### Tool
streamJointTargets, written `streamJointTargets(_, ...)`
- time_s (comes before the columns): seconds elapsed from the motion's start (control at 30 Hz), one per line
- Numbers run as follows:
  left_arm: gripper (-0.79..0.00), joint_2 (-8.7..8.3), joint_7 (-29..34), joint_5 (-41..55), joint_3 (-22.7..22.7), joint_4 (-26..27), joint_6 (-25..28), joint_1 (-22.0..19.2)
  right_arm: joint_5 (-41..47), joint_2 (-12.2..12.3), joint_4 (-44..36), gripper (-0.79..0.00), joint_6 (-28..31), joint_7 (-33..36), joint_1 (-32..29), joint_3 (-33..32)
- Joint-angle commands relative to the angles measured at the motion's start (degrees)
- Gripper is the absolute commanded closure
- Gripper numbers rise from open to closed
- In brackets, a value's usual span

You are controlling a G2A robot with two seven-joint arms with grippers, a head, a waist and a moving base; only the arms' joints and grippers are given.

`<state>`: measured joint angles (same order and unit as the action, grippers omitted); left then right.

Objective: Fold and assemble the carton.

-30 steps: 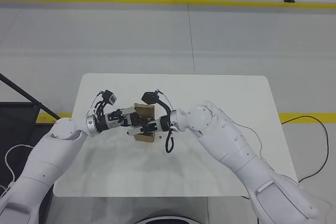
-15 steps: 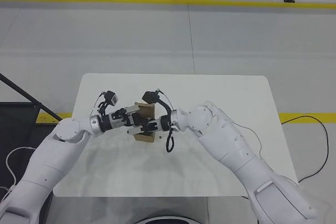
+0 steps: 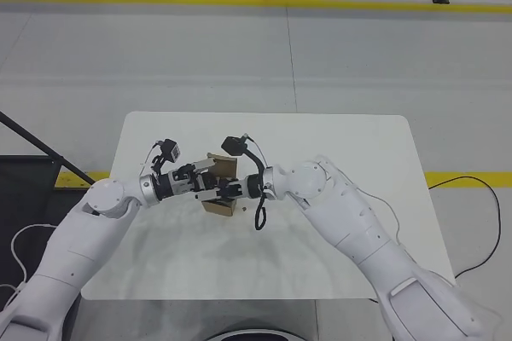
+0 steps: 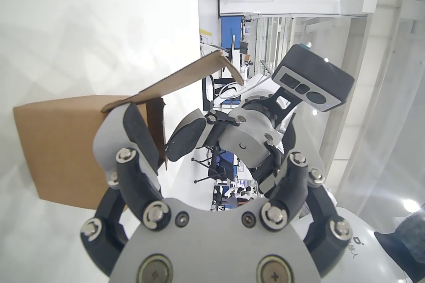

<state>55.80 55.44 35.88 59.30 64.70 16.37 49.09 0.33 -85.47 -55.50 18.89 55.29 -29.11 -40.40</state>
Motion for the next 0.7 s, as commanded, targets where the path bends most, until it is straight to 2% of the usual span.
streamJointTargets(0.0, -0.785, 0.14, -0.08, -0.14, 0.03, -0.12, -0.36, 0.03, -0.09, -0.05, 0.08, -0.785, -0.36, 0.15, -0.05, -0.05)
streamJointTargets(0.67, -0.785, 1.28, -0.41, -1.58, 0.68, -1.02, -3.46, -0.07, -1.25, -1.06, 1.43, -0.785, -1.88, 1.00, 0.34, 0.44)
